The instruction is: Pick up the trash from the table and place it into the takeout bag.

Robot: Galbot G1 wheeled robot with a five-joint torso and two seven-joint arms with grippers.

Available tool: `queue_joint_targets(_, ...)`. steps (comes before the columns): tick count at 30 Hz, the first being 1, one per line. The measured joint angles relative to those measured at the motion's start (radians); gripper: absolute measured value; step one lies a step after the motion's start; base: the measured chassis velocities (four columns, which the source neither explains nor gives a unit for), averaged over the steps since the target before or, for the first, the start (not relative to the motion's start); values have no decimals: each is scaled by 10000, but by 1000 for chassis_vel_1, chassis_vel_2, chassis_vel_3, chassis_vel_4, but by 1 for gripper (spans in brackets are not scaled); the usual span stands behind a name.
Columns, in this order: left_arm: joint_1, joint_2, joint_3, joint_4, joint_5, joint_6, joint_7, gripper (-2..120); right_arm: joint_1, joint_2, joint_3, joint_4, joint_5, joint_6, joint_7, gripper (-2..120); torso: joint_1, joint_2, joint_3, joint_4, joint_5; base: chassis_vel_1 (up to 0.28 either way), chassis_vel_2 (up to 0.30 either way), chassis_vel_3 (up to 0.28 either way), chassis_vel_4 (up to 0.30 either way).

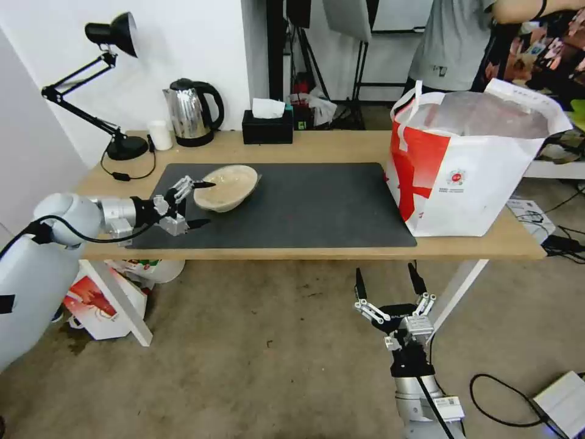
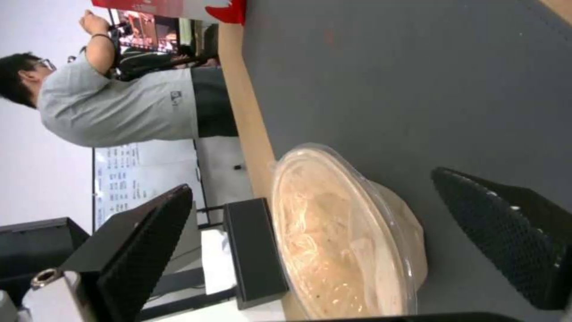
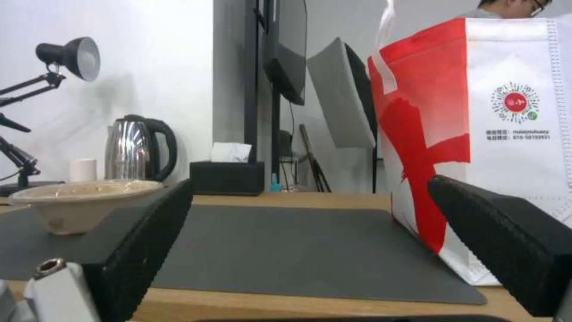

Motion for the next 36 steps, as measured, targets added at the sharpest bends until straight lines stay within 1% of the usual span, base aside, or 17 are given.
queue_joint_targets(11, 7, -46, -125, 208, 185, 0, 68, 100, 0, 0, 0, 0, 0, 0, 0, 100, -1, 0, 0, 0, 0, 0, 0, 0, 0)
queue_joint_targets(21, 17, -72, -418, 471, 300, 0, 164, 100, 0, 0, 0, 0, 0, 0, 0, 100, 0, 0, 0, 1, 0, 0, 0, 0, 0)
queue_joint_targets(36, -473, -352, -194, 874, 691, 0, 190, 100, 0, 0, 0, 0, 0, 0, 0, 100, 0, 0, 0, 0, 0, 0, 0, 0, 0)
